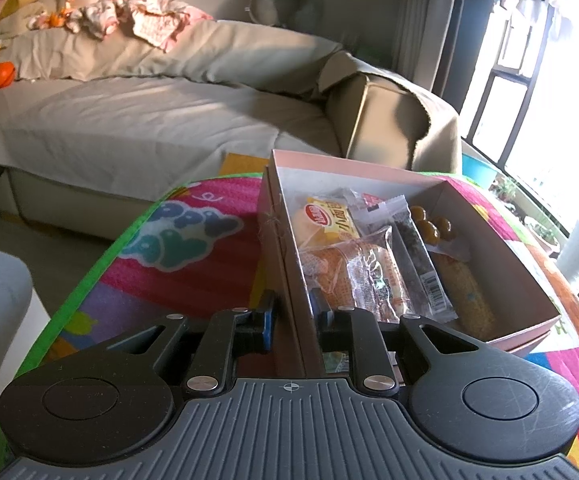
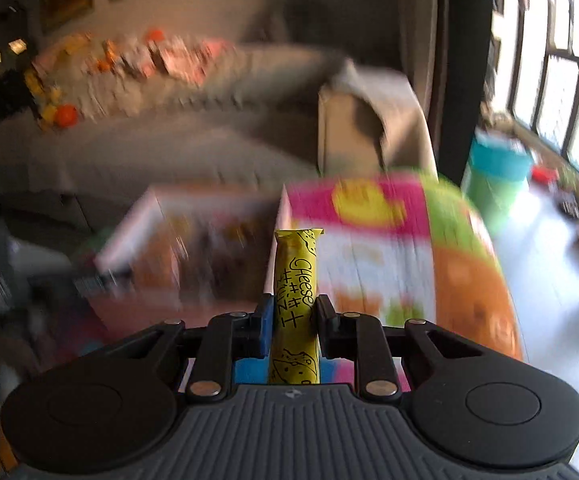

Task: Organize objects
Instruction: 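Carry the yellow cheese stick into the pink box and release it, then release the pink box with the left tool and pull both tools back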

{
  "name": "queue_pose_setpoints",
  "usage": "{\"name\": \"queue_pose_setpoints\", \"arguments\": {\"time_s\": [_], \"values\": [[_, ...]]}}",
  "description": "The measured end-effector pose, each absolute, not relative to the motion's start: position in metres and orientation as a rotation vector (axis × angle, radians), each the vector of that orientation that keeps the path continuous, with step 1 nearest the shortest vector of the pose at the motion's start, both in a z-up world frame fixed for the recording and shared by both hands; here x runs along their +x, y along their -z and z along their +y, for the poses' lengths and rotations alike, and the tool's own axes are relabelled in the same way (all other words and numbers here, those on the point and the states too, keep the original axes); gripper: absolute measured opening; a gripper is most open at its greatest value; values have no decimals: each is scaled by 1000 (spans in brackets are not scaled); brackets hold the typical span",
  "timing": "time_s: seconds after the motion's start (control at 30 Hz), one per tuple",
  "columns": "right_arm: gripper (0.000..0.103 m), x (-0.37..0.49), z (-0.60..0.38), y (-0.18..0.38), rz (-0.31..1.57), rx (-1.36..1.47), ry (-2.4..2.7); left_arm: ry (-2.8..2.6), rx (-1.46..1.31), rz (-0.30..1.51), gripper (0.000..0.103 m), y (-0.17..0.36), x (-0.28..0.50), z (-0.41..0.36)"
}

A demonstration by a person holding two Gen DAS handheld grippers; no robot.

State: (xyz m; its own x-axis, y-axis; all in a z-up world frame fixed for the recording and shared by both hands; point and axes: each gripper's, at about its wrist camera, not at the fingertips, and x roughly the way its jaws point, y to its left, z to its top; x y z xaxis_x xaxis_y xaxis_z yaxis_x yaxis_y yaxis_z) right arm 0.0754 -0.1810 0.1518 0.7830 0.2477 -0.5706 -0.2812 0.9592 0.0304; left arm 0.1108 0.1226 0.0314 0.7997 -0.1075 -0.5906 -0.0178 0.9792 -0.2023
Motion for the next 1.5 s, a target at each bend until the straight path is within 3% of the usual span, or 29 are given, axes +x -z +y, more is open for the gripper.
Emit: {"name": "queue_pose_setpoints", "arguments": {"time_s": [0.23,0.33,0.43,0.57,0.73,0.8,1.07,1.4,1.43,1.47,1.5], "values": [[23,121,-142,-195,486,-1,-380,48,-202,645,21,-31,110,123],[38,142,-135,-179,545,37,-389,49,-200,644,21,-31,111,123],[43,148,-140,-157,591,50,-361,54,-202,643,22,-30,111,123],[69,143,-153,-127,622,-29,-287,57,-205,642,22,-30,110,123],[76,129,-158,-77,728,-159,-309,54,-214,639,22,-29,111,124],[81,117,-160,-68,666,-182,-325,54,-225,635,22,-28,110,125],[69,110,-141,-34,671,-281,-510,32,-192,641,20,-31,111,118],[67,167,-197,-37,641,-180,-375,150,-102,642,18,-33,202,53],[67,177,-203,-37,643,-154,-361,147,-76,633,20,-31,214,46],[67,189,-207,-36,648,-129,-348,128,-51,630,29,-29,222,42],[71,198,-210,-35,653,-115,-336,93,-34,637,44,-30,229,42]]}}
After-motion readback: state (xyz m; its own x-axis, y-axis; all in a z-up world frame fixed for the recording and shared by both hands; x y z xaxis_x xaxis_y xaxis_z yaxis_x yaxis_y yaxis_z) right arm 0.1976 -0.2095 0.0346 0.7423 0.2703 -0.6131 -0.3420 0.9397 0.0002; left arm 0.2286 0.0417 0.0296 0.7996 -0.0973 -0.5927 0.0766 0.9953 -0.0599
